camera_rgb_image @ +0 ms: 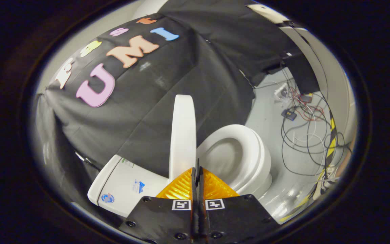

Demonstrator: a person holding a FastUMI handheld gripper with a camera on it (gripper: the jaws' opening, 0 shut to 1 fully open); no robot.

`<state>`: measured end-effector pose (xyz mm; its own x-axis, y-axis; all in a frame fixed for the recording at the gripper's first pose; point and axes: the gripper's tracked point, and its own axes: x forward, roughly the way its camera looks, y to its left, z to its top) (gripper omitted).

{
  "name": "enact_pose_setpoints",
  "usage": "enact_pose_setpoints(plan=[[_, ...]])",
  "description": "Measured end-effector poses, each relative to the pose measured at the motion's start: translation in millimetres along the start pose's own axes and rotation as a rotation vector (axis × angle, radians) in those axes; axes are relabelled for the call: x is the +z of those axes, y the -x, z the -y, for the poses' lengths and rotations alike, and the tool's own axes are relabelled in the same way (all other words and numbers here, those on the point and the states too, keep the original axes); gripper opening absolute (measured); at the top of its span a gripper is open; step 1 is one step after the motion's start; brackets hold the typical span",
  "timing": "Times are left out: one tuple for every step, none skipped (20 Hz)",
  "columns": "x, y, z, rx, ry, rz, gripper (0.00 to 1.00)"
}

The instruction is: Open the toilet lid.

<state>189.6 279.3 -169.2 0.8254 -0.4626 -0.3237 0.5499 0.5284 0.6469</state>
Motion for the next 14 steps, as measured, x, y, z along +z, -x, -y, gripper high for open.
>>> enact_pose_setpoints(plan=[[0, 1, -6, 0.005, 0.054, -0.002, 0.02], [2, 3, -11, 0.010, 0.109, -0.005, 0.02], [3, 4, -17, 0.018, 0.138, -0.006, 0.03], [5, 5, -24, 0.034, 0.161, -0.002, 0.03], [5, 7, -33, 0.052, 0.179, 0.003, 0.03], [5, 9, -42, 0.074, 0.202, 0.010, 0.04], [5, 11, -51, 0.093, 0.233, 0.012, 0.04], [6, 12, -59, 0.110, 0.273, 0.013, 0.04], [4, 13, -67, 0.125, 0.311, 0.012, 0.05], [3, 15, -75, 0.144, 0.345, 0.013, 0.06], [2, 16, -82, 0.165, 0.367, 0.014, 0.06], [1, 18, -91, 0.191, 0.381, 0.018, 0.06], [0, 19, -101, 0.217, 0.394, 0.021, 0.06], [-1, 20, -111, 0.245, 0.413, 0.024, 0.06]])
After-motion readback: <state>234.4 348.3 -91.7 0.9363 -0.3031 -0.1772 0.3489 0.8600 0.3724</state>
